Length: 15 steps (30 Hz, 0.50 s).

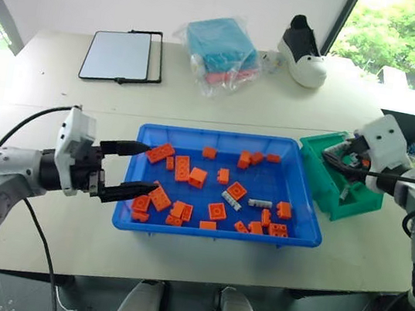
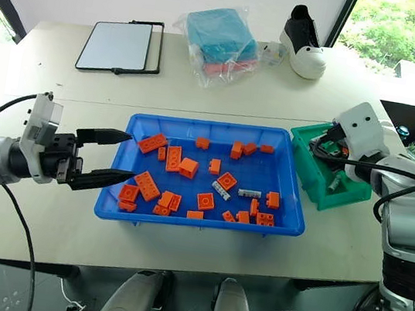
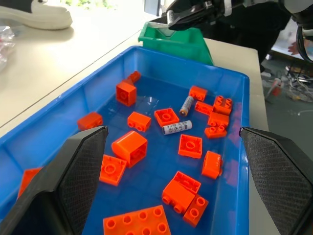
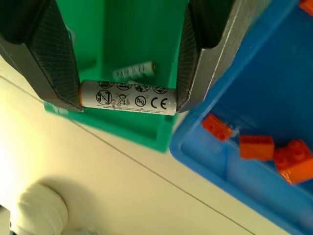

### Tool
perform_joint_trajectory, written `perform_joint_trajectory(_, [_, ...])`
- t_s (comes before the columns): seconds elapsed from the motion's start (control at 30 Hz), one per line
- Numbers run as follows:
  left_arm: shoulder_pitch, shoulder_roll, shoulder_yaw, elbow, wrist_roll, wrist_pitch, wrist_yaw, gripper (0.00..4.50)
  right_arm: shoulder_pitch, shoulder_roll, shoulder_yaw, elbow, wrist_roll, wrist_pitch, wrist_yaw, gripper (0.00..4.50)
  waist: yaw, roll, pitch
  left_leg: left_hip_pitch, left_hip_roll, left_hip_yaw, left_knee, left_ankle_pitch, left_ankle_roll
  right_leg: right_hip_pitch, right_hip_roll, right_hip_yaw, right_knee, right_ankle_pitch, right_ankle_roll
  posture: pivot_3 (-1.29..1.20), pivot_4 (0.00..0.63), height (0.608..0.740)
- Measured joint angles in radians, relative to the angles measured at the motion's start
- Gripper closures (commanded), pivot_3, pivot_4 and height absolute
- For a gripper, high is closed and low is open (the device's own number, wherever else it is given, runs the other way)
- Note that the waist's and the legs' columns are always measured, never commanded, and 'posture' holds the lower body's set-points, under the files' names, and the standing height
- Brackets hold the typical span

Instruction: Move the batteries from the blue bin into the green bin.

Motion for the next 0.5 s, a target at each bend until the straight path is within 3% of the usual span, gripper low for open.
perform_joint_trajectory(0.17, [-0.025,-0.007,-0.019,0.024,0.002,0.000,-0.002,0.00,0.001,0.001,0.001,0.001,-0.005,-0.017,-0.044,0.05,-0.001,0.000,0.000,0.000,0.000,0.000,0.000,0.000,0.000,0.000,0.001,0.000,0.000,0.000,0.000,0.00,0.150,0.731])
perform_joint_trajectory(0.3, [-0.028,-0.007,-0.025,0.026,0.002,0.000,-0.003,0.00,-0.066,0.012,0.001,-0.075,0.080,0.006,-0.023,0.05,-0.009,0.001,0.001,0.000,0.000,0.000,0.000,0.000,0.000,0.000,0.001,0.000,0.000,0.000,0.000,0.00,0.150,0.731])
perform_joint_trajectory(0.5, [-0.029,-0.007,-0.025,0.023,0.000,0.002,0.003,0.00,-0.068,0.095,0.041,-0.249,0.303,0.262,0.024,0.05,-0.011,-0.002,0.003,0.000,0.000,-0.002,0.000,0.000,0.001,0.001,0.000,-0.001,0.000,0.000,0.000,0.00,0.150,0.731])
